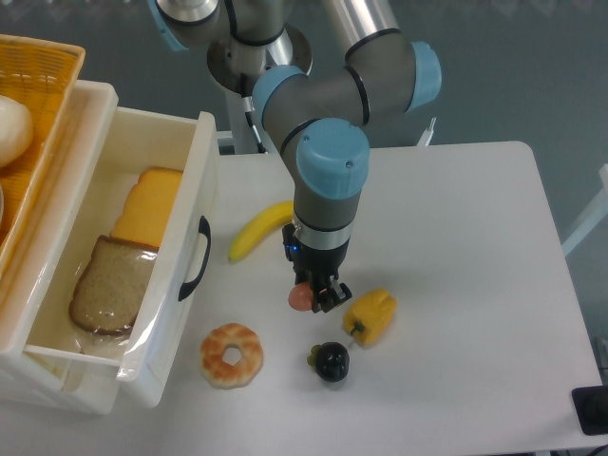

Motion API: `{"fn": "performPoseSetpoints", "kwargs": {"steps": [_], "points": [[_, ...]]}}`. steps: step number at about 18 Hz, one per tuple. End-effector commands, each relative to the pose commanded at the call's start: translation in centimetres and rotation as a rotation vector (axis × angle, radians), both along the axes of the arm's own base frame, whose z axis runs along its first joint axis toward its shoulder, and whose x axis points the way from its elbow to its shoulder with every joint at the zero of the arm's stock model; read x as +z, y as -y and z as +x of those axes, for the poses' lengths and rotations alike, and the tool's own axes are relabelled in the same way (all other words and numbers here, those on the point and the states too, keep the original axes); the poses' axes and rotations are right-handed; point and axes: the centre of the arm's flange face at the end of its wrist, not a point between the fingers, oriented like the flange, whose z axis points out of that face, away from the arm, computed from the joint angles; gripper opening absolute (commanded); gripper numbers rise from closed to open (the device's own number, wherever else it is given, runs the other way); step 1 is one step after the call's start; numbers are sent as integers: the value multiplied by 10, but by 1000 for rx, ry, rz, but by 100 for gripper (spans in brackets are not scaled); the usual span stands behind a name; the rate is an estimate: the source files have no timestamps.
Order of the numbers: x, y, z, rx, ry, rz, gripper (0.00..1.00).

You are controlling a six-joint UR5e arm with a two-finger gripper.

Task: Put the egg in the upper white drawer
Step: 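Close the gripper on the small egg beside the red pepper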

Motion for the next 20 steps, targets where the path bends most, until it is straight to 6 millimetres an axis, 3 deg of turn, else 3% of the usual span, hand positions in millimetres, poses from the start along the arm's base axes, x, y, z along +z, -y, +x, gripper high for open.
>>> {"fn": "performPoseSetpoints", "kwargs": {"steps": [2,13,20], "points": [[-5,1,2,-1,11,-4,15],[21,-9,-3,42,-13,32,15],[23,-4,-5,142,16,19,15]]}}
